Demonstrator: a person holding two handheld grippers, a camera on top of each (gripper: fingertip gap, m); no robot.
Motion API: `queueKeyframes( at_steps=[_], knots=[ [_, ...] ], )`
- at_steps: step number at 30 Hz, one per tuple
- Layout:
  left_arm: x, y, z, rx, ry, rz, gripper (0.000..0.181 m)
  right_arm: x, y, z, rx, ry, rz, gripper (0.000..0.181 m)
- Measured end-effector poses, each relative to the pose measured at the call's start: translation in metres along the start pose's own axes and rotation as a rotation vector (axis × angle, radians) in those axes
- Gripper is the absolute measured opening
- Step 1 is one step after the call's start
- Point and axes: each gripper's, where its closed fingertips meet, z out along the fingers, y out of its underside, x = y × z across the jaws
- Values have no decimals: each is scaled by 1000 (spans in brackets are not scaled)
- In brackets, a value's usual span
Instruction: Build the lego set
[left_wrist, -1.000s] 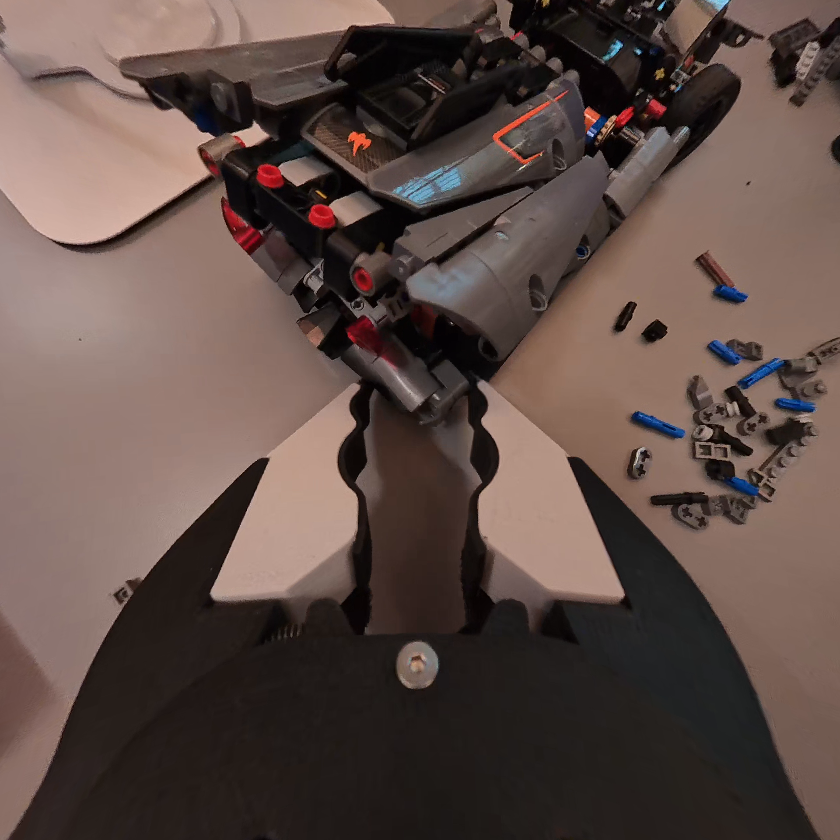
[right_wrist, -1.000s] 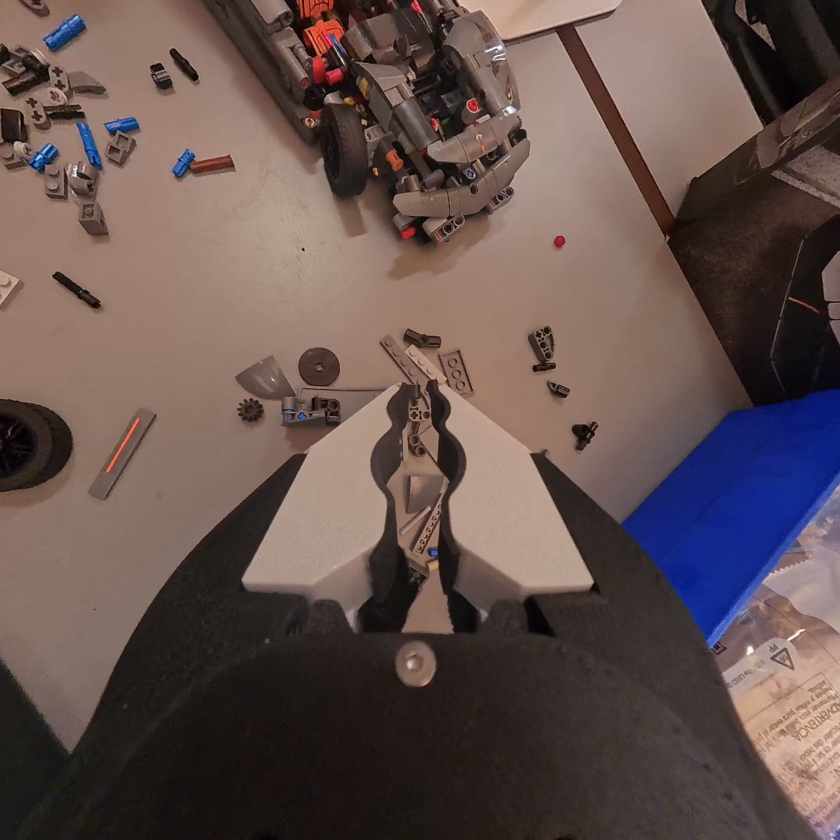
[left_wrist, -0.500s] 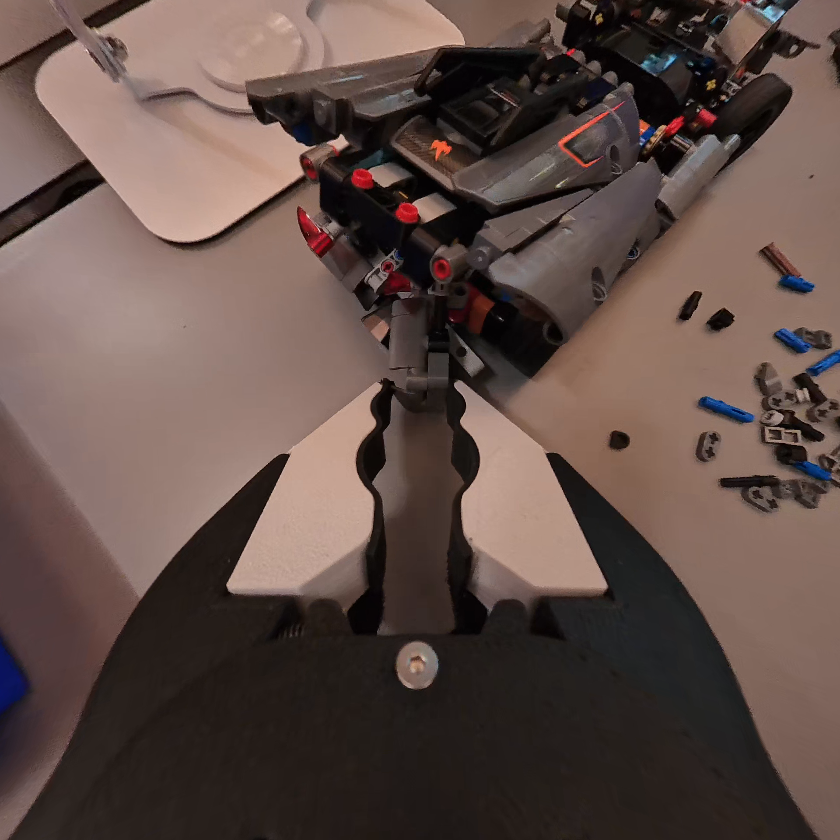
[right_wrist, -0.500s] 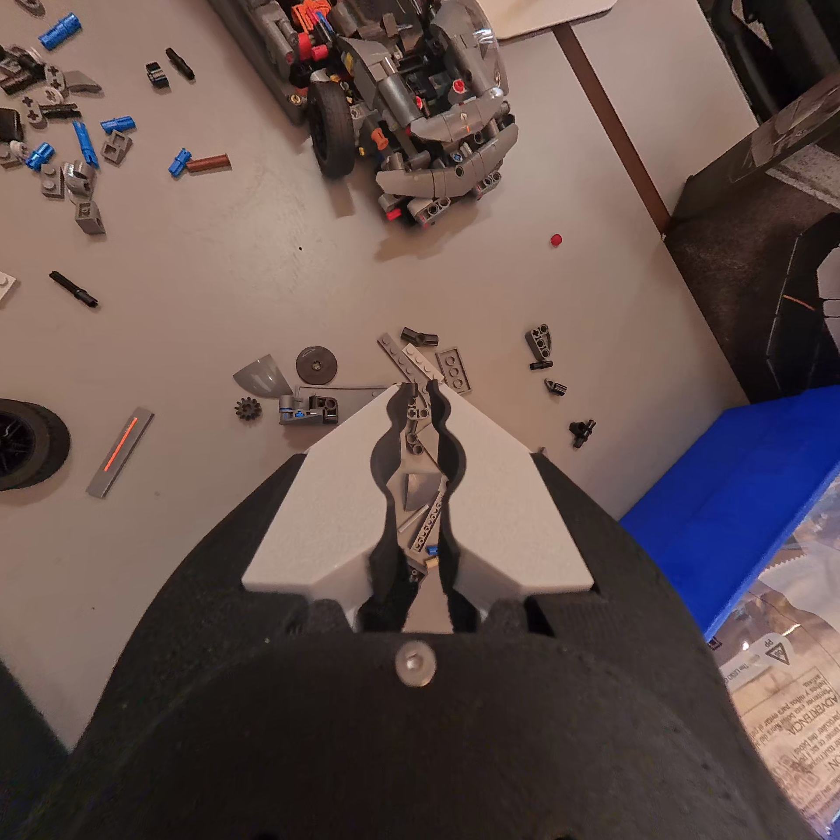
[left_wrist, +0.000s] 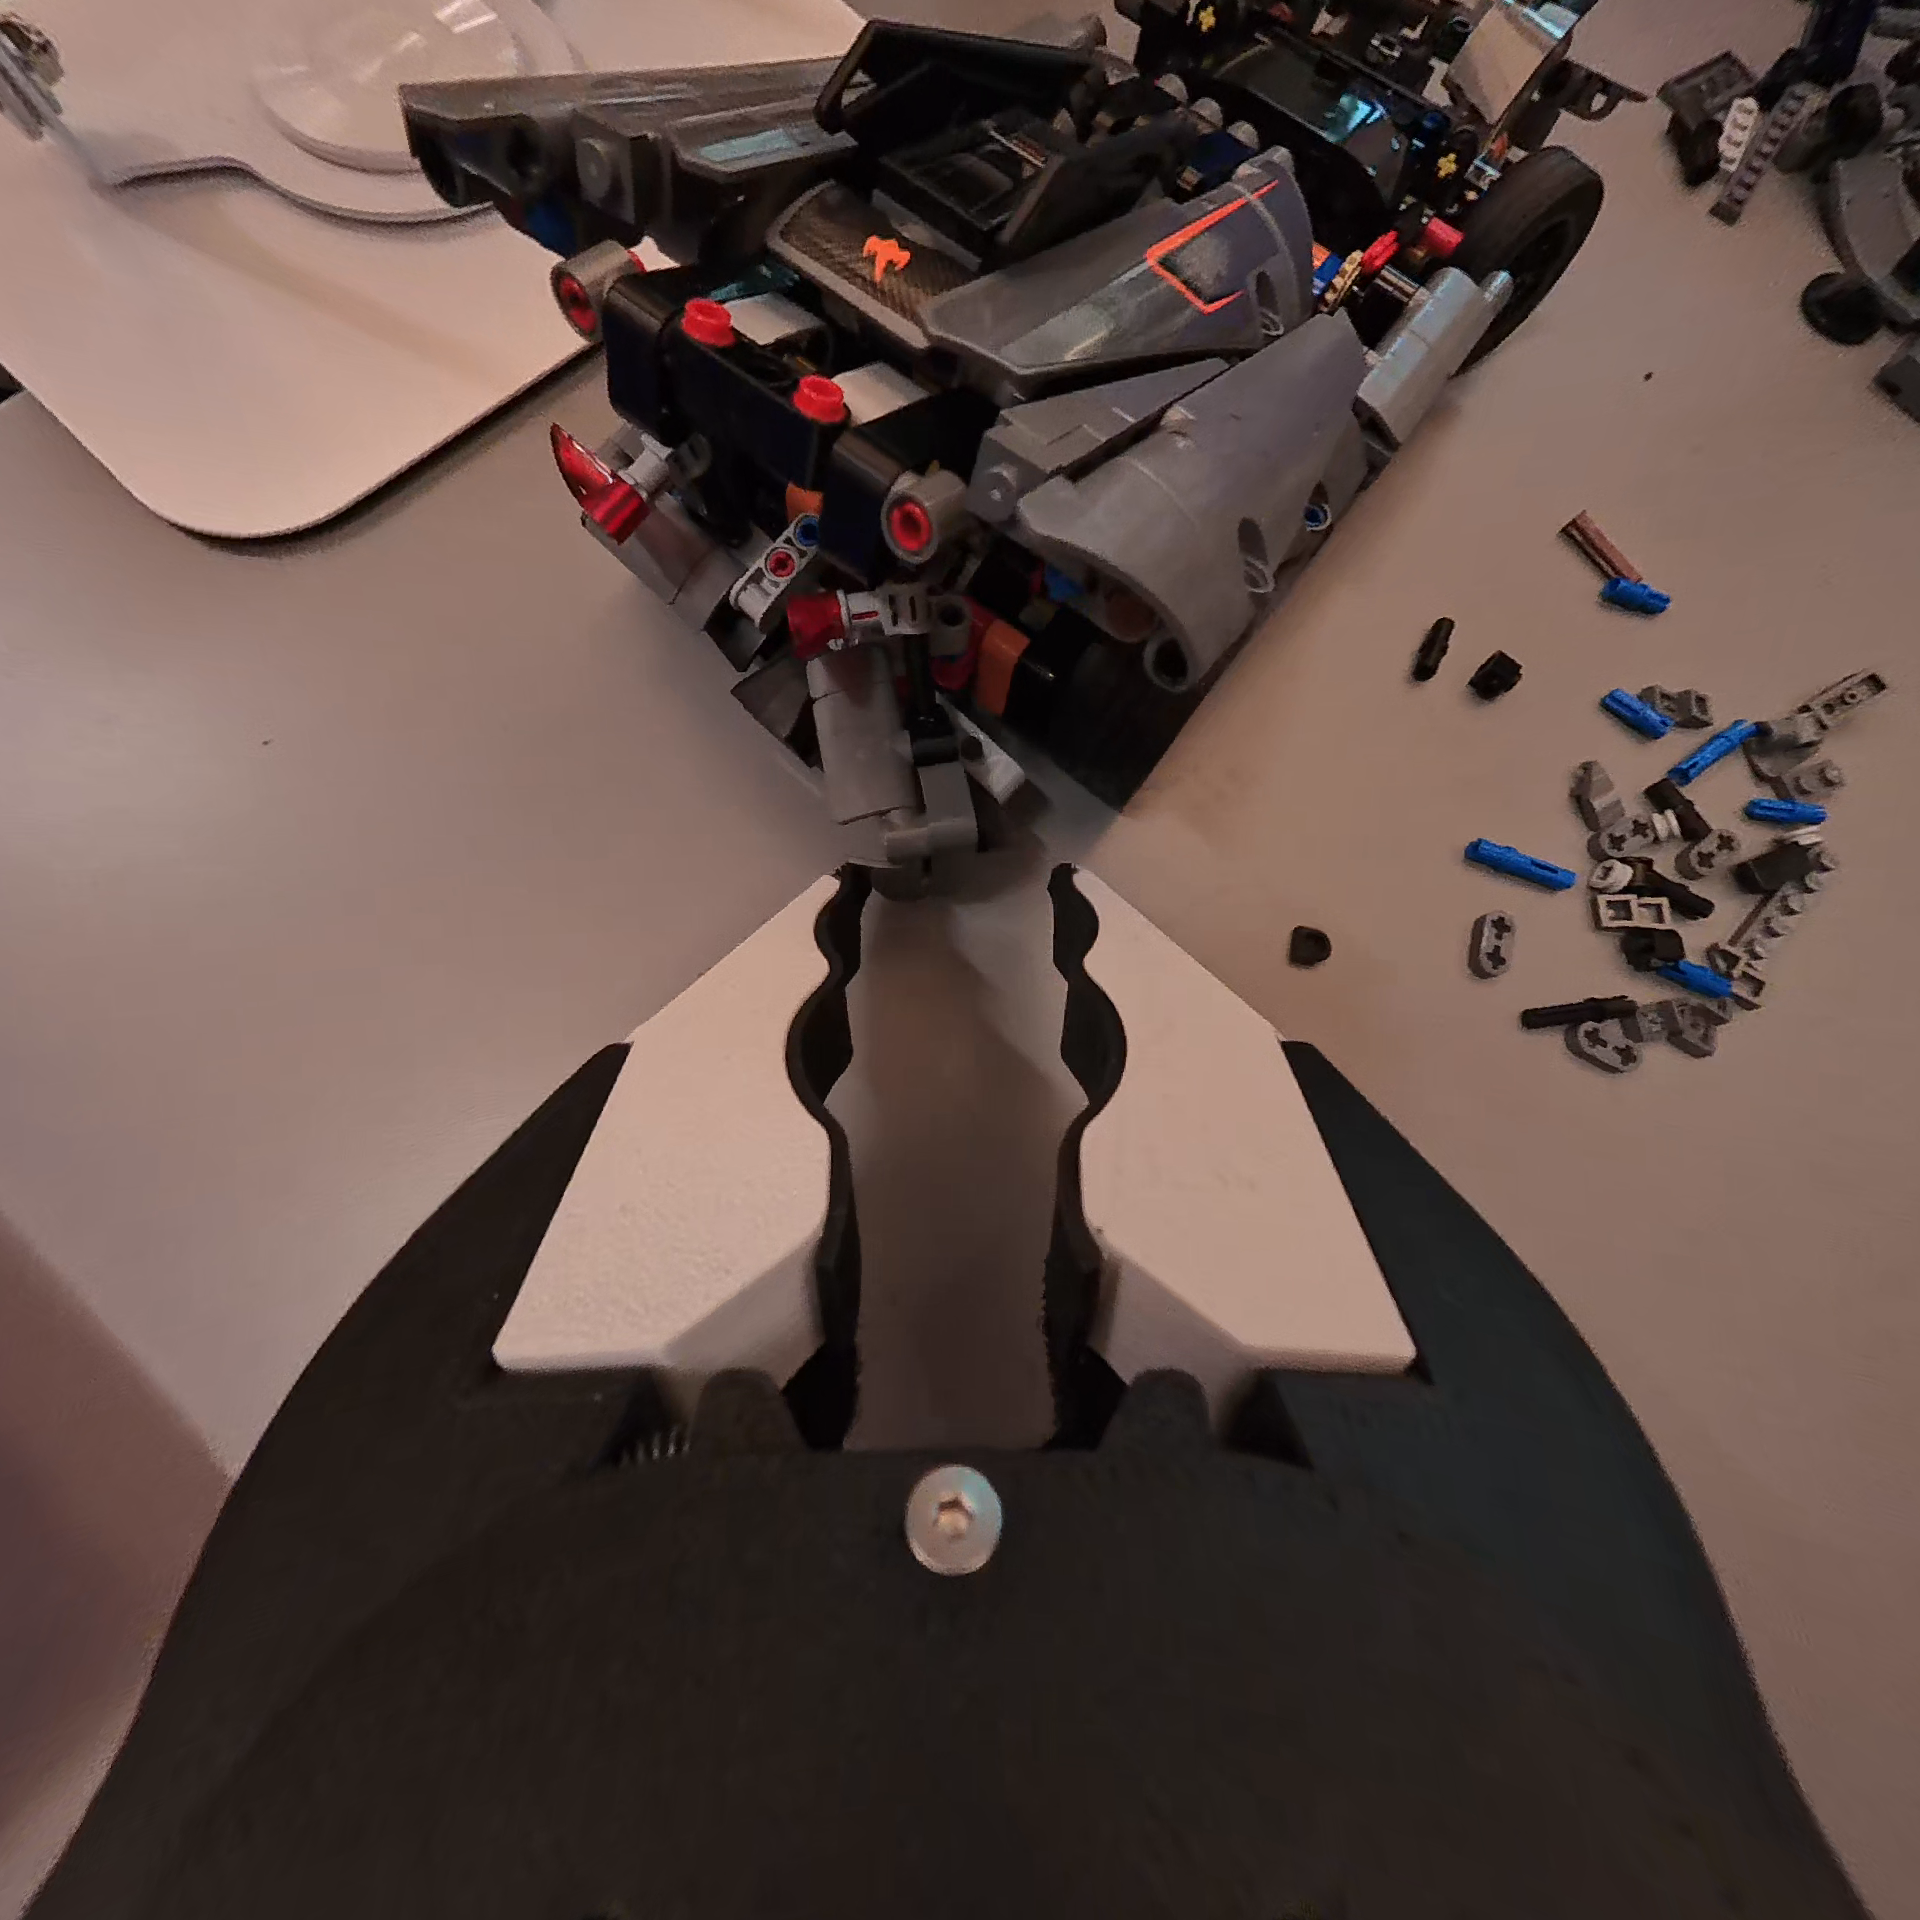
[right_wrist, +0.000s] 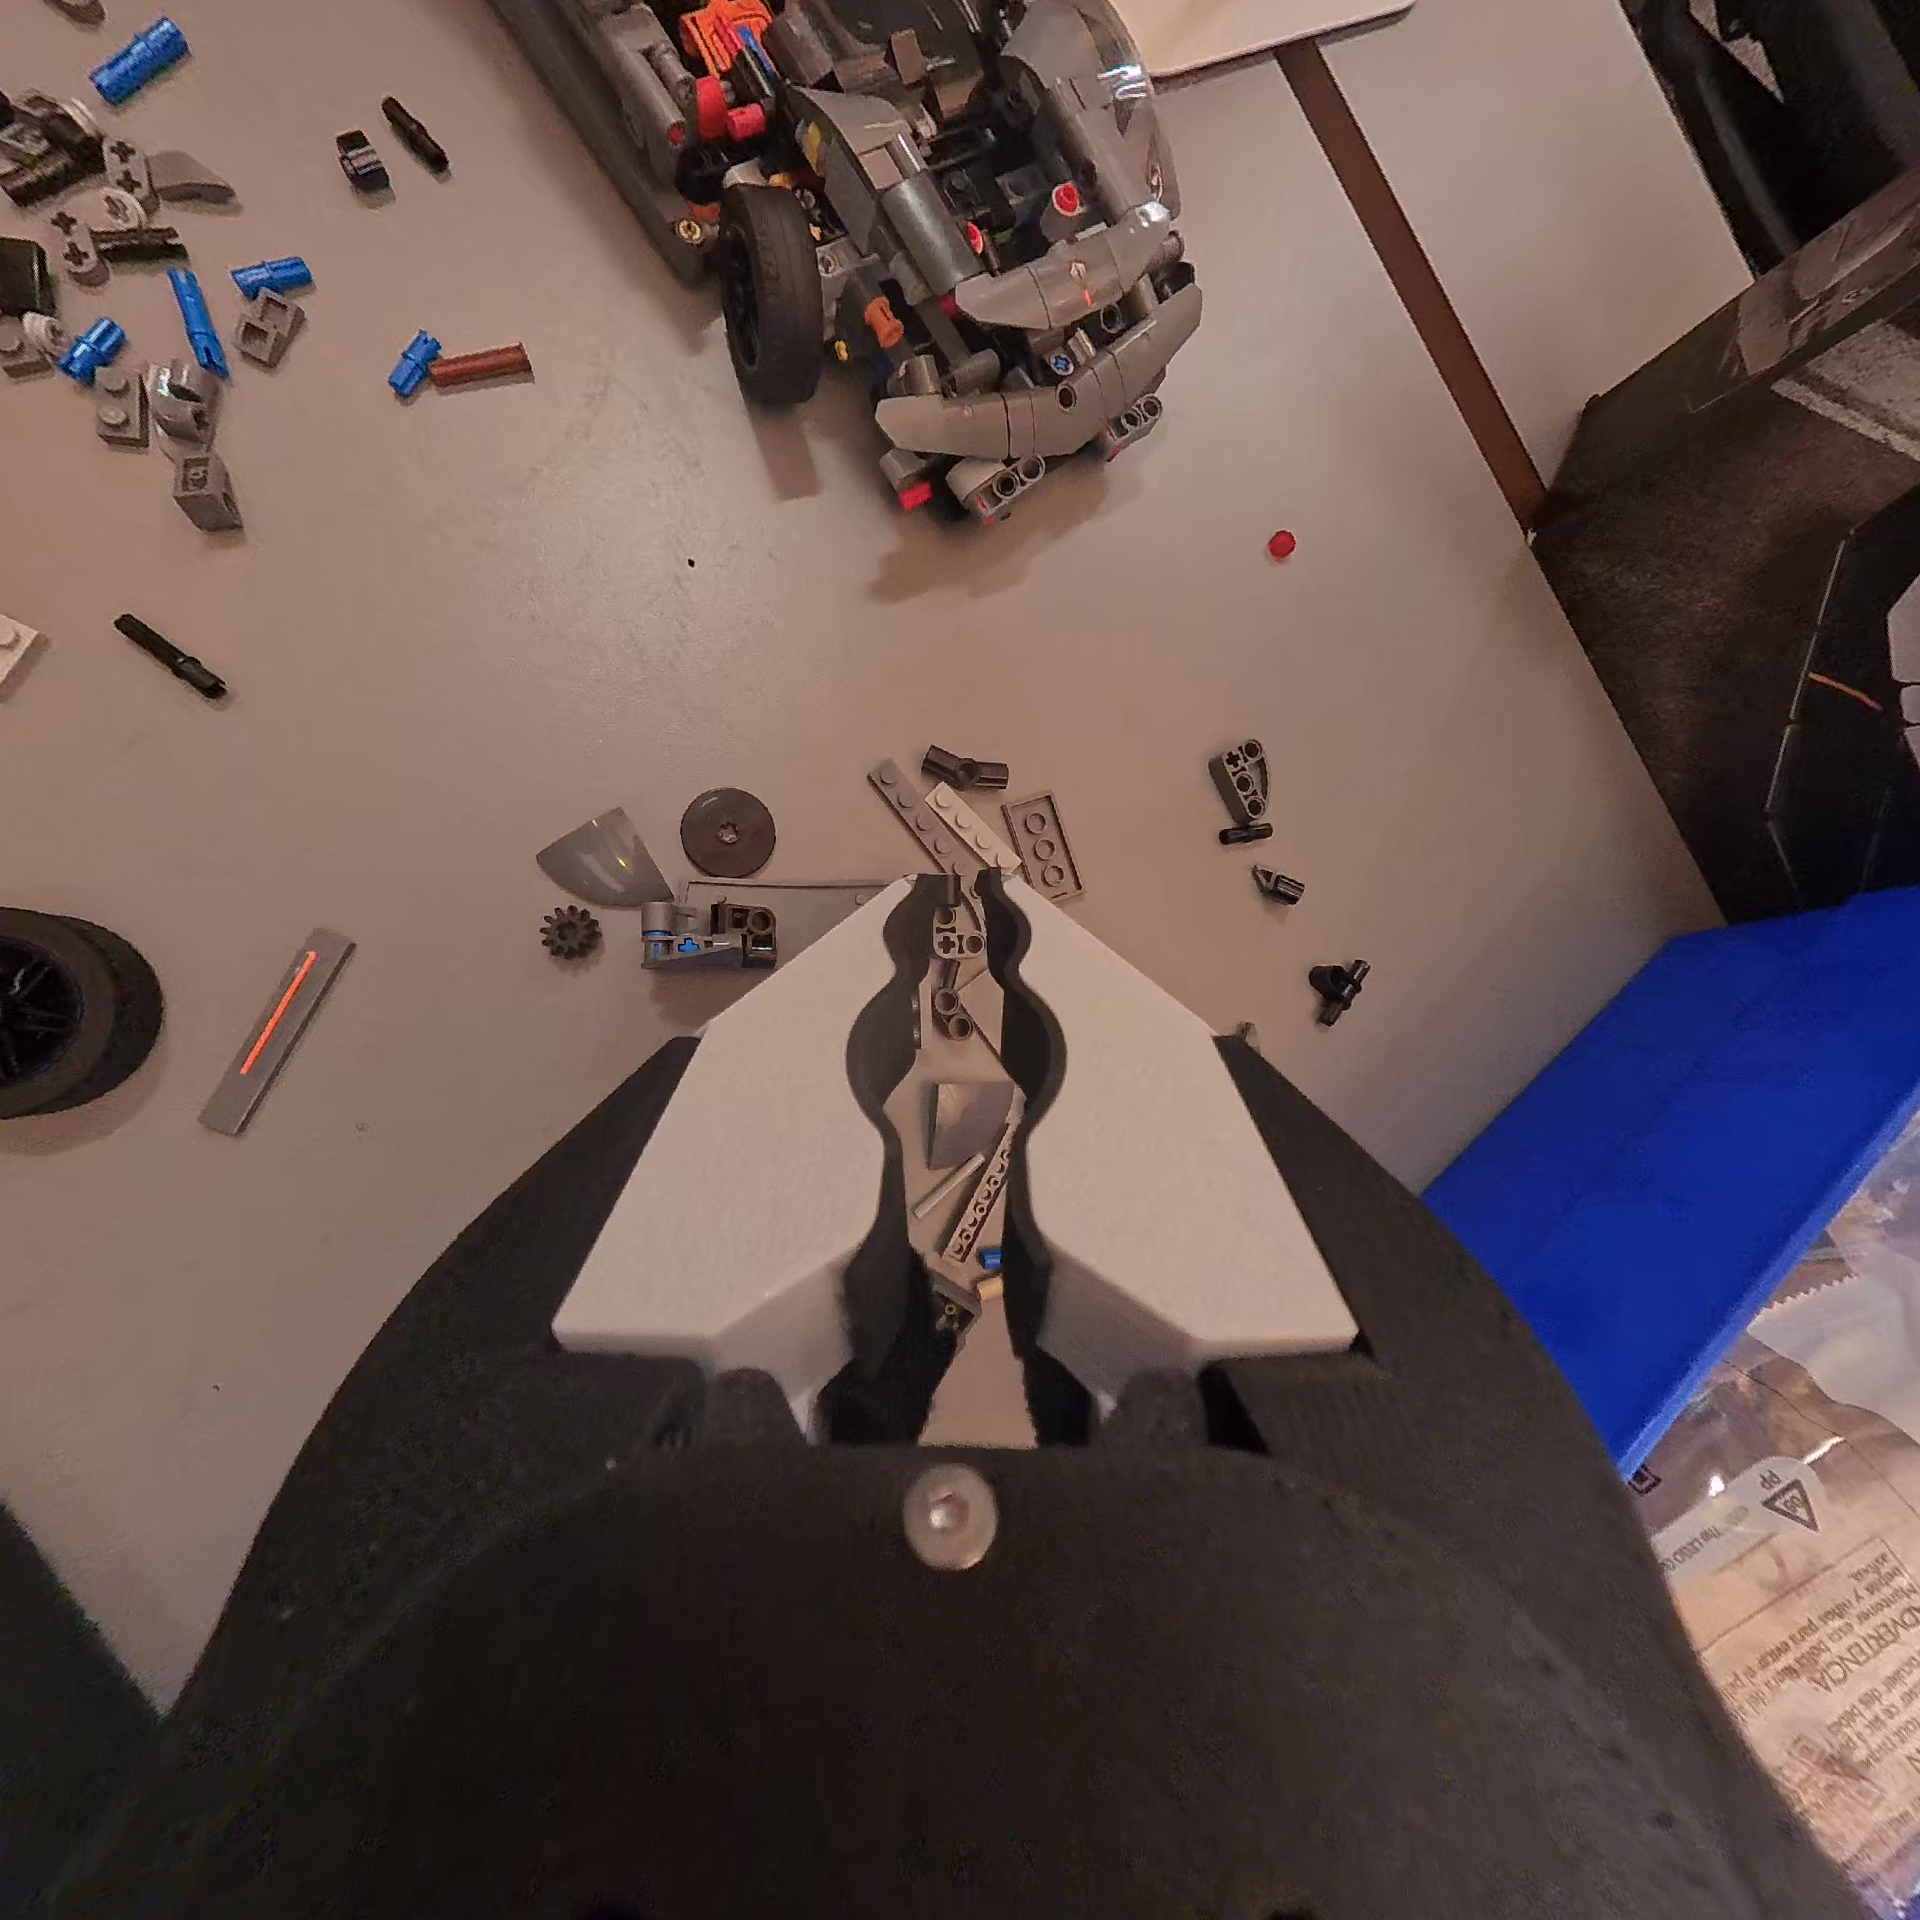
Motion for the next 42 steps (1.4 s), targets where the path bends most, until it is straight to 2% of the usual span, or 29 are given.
queueKeyframes(
  at_steps=[6, 12, 16, 18, 20, 25, 32, 39, 40, 42],
  knots=[
    [10, 0, 4, -24, 4, 59, 34, -1, 2, 4, -10, -3, 0, 7],
    [12, 0, -2, 13, 49, 74, 36, 1, 2, 7, -9, 16, -11, 9],
    [11, 1, -1, 20, 33, 94, 37, -3, -7, 9, 15, -9, 17, 15],
    [5, 1, 0, 3, -9, 98, 37, -10, -13, 12, -7, -57, 30, 20],
    [5, -6, -1, 33, 7, 93, 35, -9, -20, 16, -47, -67, 22, 24],
    [8, -5, 7, 20, 14, 108, 33, 1, -51, 40, -83, -115, 53, 26],
    [14, -6, 11, 32, -3, 147, 28, 13, -51, 97, -169, -166, 123, 25],
    [26, -9, 17, 26, -5, 228, 11, 20, -63, 105, -117, -205, 163, 12],
    [31, -8, 19, 16, 26, 232, 12, 17, -66, 105, -102, -219, 154, 12],
    [29, -7, 19, -1, 2, 245, 13, 17, -67, 105, -106, -206, 131, 12]
  ],
)
